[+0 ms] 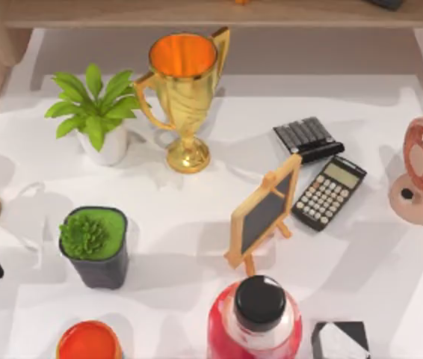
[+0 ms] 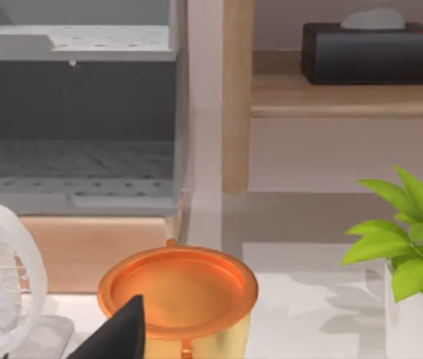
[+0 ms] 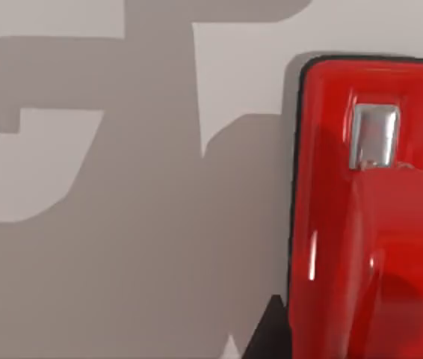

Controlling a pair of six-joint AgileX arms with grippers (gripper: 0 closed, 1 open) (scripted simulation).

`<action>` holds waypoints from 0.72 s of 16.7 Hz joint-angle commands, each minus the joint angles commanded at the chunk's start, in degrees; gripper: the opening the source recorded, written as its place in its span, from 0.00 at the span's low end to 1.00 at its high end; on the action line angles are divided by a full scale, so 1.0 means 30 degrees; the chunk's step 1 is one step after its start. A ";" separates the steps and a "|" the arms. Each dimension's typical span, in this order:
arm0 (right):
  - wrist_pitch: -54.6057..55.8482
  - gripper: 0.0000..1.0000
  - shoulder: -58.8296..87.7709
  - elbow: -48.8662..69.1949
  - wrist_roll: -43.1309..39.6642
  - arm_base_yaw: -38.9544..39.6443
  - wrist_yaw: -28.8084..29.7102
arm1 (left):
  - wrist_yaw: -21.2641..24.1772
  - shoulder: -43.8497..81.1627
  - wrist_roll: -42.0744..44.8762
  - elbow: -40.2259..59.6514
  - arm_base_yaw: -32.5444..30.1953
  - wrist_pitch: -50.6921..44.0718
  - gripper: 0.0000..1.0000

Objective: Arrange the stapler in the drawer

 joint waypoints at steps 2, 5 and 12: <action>0.0000 0.83 0.0000 0.0000 0.0000 0.0000 0.0000 | 0.0000 0.0000 0.0000 0.0000 0.0000 0.0000 1.00; 0.0000 1.00 0.0000 0.0000 0.0000 0.0000 0.0000 | 0.0000 0.0000 0.0000 0.0000 0.0000 0.0000 1.00; 0.0000 1.00 0.0000 0.0000 0.0000 0.0000 0.0000 | 0.0000 0.0000 0.0000 0.0000 0.0000 0.0000 1.00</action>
